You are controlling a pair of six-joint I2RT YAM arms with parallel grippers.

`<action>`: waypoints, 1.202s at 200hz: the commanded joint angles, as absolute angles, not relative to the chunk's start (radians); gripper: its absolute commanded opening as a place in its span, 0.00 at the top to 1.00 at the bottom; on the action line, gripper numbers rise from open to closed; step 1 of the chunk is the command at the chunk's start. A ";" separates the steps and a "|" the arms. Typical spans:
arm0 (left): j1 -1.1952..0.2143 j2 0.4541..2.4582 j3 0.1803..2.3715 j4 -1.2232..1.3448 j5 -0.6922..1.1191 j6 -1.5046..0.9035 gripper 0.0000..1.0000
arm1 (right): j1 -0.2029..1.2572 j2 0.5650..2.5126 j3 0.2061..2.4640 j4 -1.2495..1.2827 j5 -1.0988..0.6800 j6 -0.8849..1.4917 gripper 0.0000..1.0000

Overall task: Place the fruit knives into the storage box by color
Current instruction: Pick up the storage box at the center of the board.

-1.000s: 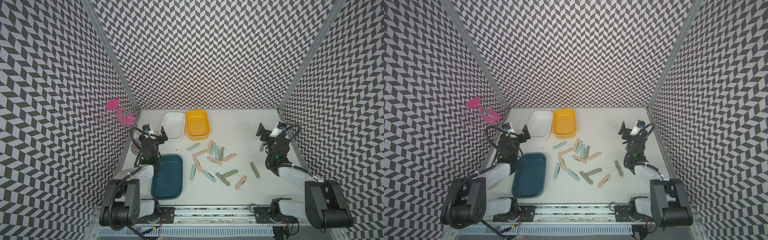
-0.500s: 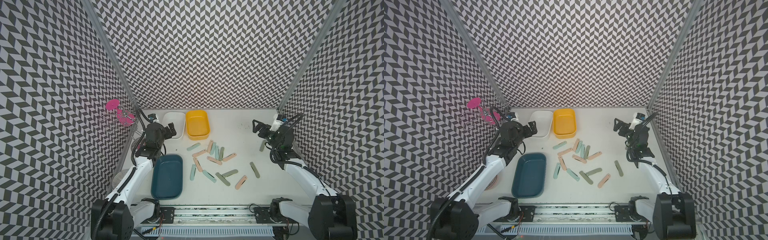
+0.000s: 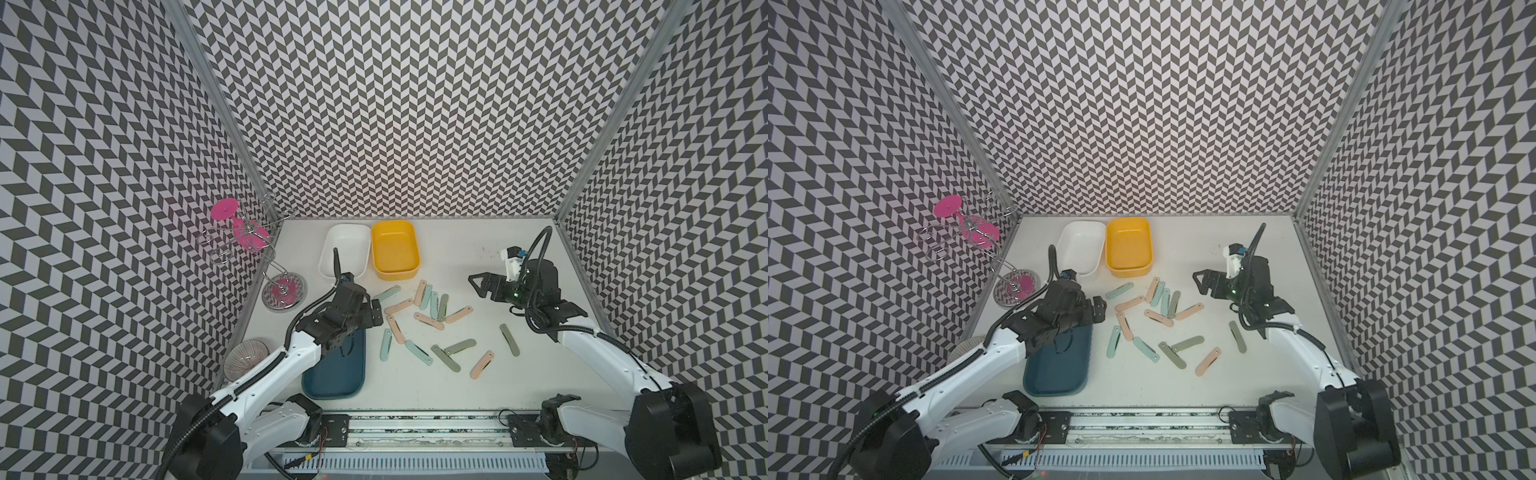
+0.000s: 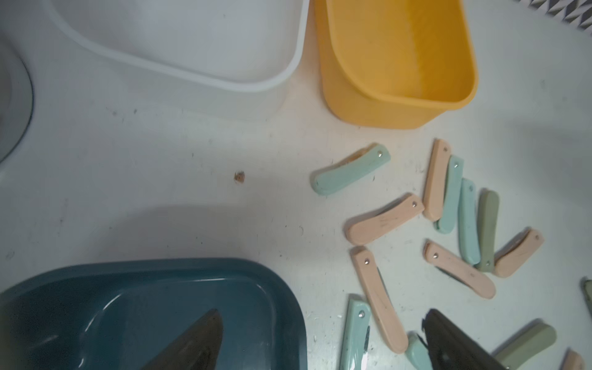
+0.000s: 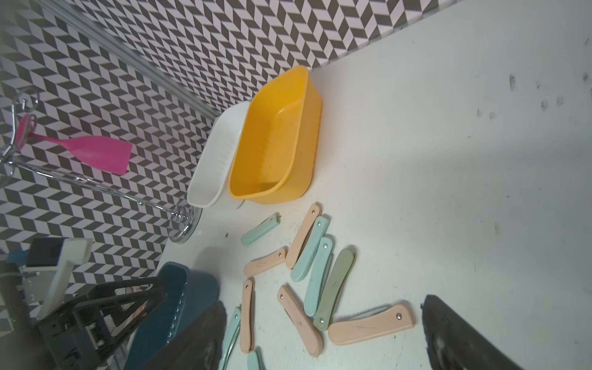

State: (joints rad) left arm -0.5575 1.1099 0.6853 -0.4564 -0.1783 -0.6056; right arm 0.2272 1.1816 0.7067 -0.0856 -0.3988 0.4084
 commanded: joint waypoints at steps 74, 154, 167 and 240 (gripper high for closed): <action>-0.607 1.272 0.647 -0.446 -0.293 -0.664 0.48 | 0.239 1.172 0.769 -0.143 -0.354 0.370 0.08; -0.641 1.346 0.720 -0.498 -0.322 -0.619 0.97 | 0.239 1.162 0.770 -0.156 -0.342 0.371 0.08; -0.646 1.334 0.743 -0.529 -0.324 -0.607 1.00 | 0.239 1.166 0.772 -0.154 -0.341 0.373 0.08; -0.735 1.203 0.991 -0.718 -0.248 -0.522 1.00 | 0.238 1.201 0.819 -0.152 -0.321 0.390 0.08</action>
